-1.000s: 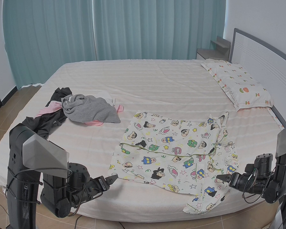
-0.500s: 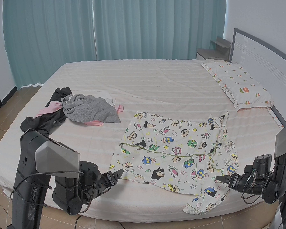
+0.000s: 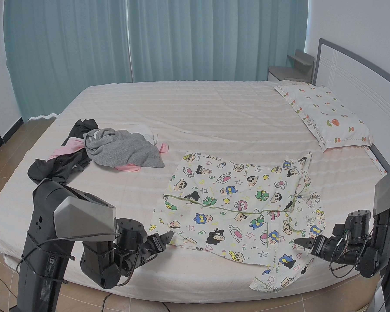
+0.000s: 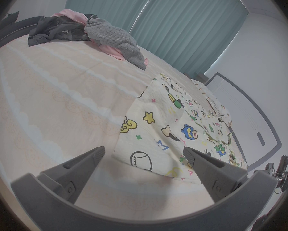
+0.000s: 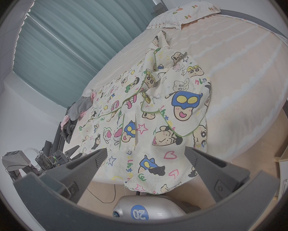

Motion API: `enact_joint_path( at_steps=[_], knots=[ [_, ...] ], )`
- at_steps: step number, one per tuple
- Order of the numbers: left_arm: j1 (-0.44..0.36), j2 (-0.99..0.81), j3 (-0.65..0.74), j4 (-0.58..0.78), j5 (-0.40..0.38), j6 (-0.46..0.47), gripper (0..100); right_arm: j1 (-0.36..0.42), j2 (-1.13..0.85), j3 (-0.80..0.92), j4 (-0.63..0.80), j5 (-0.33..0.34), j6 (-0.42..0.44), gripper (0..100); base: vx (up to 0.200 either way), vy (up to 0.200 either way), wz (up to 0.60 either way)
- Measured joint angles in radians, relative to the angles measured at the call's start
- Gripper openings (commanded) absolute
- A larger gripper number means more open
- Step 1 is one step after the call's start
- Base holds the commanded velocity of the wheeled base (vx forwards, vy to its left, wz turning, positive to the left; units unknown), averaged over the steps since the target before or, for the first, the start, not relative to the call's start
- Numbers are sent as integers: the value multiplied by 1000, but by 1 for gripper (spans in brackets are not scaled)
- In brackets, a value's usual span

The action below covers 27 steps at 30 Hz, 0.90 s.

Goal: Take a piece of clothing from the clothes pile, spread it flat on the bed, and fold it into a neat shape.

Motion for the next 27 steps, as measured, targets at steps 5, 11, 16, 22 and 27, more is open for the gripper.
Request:
enact_joint_path(
  at_steps=[5, 11, 16, 22, 27],
  knots=[
    [-1, -1, -20, 37, 11, 1, 0, 0, 3, 0, -1, 0, -1, 100, 0, 0, 0],
    [-4, -1, -24, 36, 47, 1, 0, -1, 6, 0, 1, -1, -3, 100, 0, 0, 0],
    [-4, -1, -16, 33, 80, 1, 0, -1, 14, 0, 11, -3, -13, 100, 0, 0, 0],
    [-4, -12, 4, 31, 107, 2, 0, -2, 39, 0, 12, -4, -47, 100, 0, 0, 0],
    [-10, -53, 76, 32, 107, 5, 0, -4, 59, 0, 25, -4, -86, 100, 0, 0, 0]
  ],
)
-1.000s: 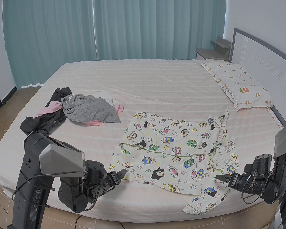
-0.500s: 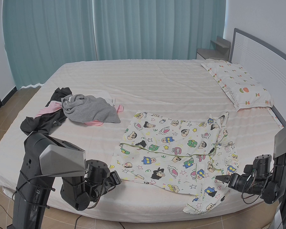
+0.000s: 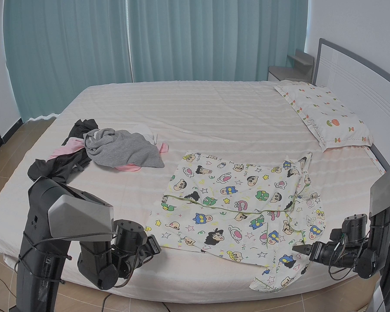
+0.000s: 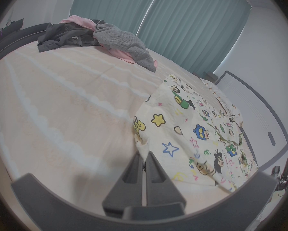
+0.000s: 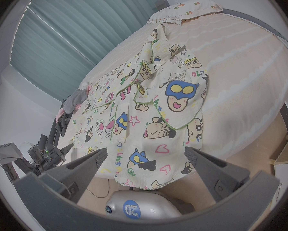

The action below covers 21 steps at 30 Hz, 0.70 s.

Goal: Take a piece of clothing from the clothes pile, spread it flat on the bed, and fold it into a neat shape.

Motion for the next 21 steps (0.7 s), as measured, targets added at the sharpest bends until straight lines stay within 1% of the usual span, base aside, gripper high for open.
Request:
enact_joint_path(
  at_steps=[3, 5, 10, 15, 18, 21],
  knots=[
    [-8, -36, 55, 0, 0, 3, 0, -4, 18, 0, 29, 0, -68, 100, 0, 0, 0],
    [-12, -51, 83, 0, 0, 9, 0, -8, 24, 0, 44, 0, -96, 100, 0, 0, 0],
    [-21, -85, 148, 2, 0, 54, 0, -21, 41, 0, 91, -1, -202, 100, 0, 0, 0],
    [-24, -98, 185, 7, 0, 94, 0, -25, 51, 0, 157, -27, -308, 100, 0, 0, 0],
    [-25, -100, 206, 14, -1, 128, 0, -21, 60, 0, 160, -39, -339, 100, 0, 0, 0],
    [-25, -100, 214, 15, -2, 140, 0, -12, 73, 0, 152, -57, -354, 100, 0, 0, 0]
  ],
)
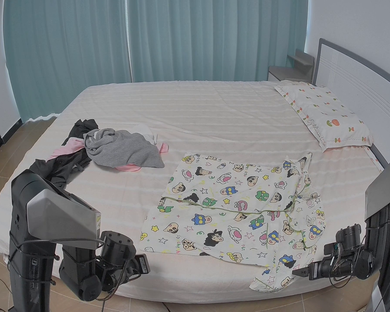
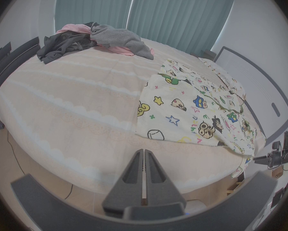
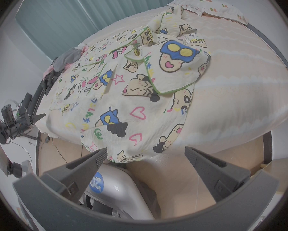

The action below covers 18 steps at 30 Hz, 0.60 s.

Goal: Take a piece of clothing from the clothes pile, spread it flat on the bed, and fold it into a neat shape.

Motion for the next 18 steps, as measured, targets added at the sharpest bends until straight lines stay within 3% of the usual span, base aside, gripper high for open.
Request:
enact_joint_path(
  at_steps=[12, 18],
  knots=[
    [10, -5, 1, -12, -22, -3, 0, 40, 56, 0, -80, -48, -2, 100, 0, 0, 0],
    [13, -11, 37, -109, -70, -6, 0, 40, 63, 0, -73, -51, 4, 100, 0, 0, 0]
  ],
)
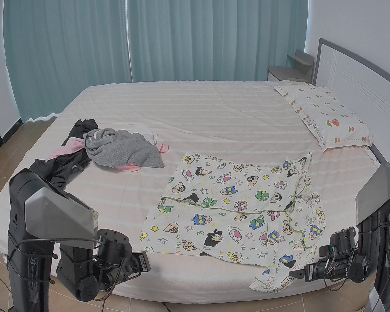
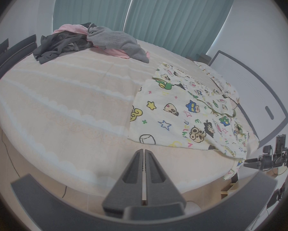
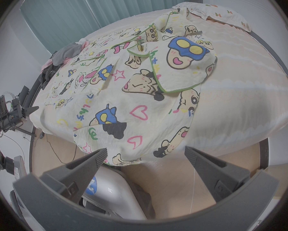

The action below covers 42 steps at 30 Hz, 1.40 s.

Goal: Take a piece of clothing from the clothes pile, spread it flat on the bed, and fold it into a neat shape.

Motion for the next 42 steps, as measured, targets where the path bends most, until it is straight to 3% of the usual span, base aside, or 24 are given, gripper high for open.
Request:
enact_joint_path(
  at_steps=[9, 13, 25, 31, 39, 42],
  knots=[
    [-1, -18, 58, -123, -33, -76, 0, -55, -69, 0, 72, 9, 6, 100, 0, 0, 0],
    [-16, -19, 59, -124, -31, -81, 0, -62, -83, 0, 75, 13, 7, 100, 0, 0, 0],
    [-32, -19, 58, -124, -29, -84, 0, -68, -109, 0, 65, 14, 8, 100, 0, -200, 0],
    [-33, -18, 51, -124, -10, -84, 0, -80, -152, 0, 62, 15, 10, 100, 0, 0, 0],
    [-35, -18, 42, -125, -1, -85, 0, -136, -208, 0, -34, 66, 15, 100, 0, 0, 0],
    [-35, -18, 42, -124, 0, -85, 0, -156, -213, 0, -100, 86, 53, 100, 0, 0, 0]
  ],
)
